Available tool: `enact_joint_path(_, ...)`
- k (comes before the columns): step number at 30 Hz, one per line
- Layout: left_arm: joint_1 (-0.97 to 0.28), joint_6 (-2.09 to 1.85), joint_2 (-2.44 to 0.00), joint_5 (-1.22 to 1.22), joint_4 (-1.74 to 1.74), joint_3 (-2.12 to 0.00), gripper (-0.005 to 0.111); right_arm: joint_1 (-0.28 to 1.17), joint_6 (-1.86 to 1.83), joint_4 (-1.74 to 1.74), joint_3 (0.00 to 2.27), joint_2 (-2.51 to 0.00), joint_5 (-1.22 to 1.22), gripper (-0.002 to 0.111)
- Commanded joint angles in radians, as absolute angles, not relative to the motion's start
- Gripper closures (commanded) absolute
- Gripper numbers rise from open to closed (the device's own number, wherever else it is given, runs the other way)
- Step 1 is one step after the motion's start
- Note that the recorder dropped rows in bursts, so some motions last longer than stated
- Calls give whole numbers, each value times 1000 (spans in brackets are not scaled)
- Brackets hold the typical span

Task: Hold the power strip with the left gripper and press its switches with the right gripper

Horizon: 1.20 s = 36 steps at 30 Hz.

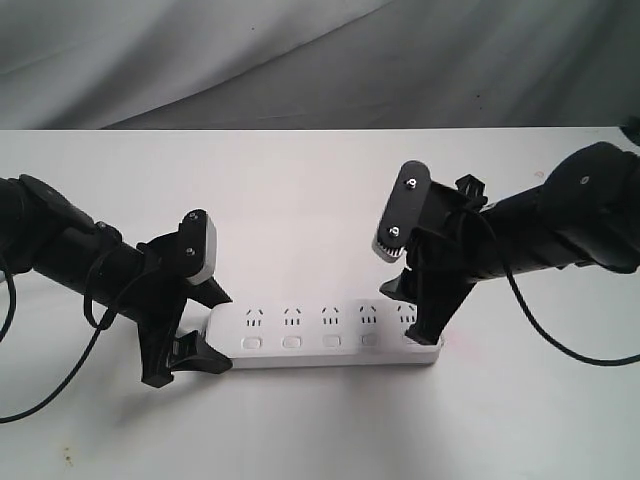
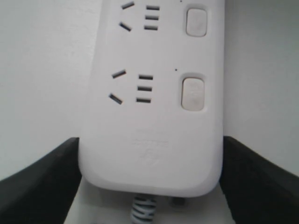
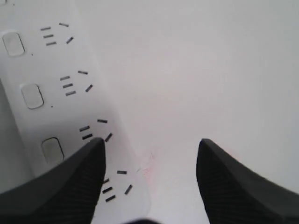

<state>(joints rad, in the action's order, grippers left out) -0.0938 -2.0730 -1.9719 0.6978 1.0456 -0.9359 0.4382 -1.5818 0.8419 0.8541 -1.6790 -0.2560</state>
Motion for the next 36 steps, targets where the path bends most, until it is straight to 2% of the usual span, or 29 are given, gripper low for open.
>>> enact_joint_path(1,-92,-2075,-1972,704,1046,-934,39,441,-1548,848,858,-1554,-267,54)
enact_joint_path(9,-92,-2077,-1972,704,1046,-934,39,439,-1458,870,772,-1203,-254,55)
enact_joint_path(11,-92,-2077,-1972,704,1046,-934,39,439,-1458,882,727,-1095,-247,58)
enact_joint_path(13,-92,-2077,-1972,704,1046,-934,39,439,-1458,882,688,-998,-247,65)
enact_joint_path(21,-92,-2074,-1972,704,1046,-934,39,439,-1399,882,524,-675,-241,107)
enact_joint_path(28,-92,-2074,-1972,704,1046,-934,39,439,-1351,932,383,-556,-255,108)
enact_joint_path(36,-92,-2074,-1972,704,1046,-934,39,439,-1351,932,362,-556,-252,108)
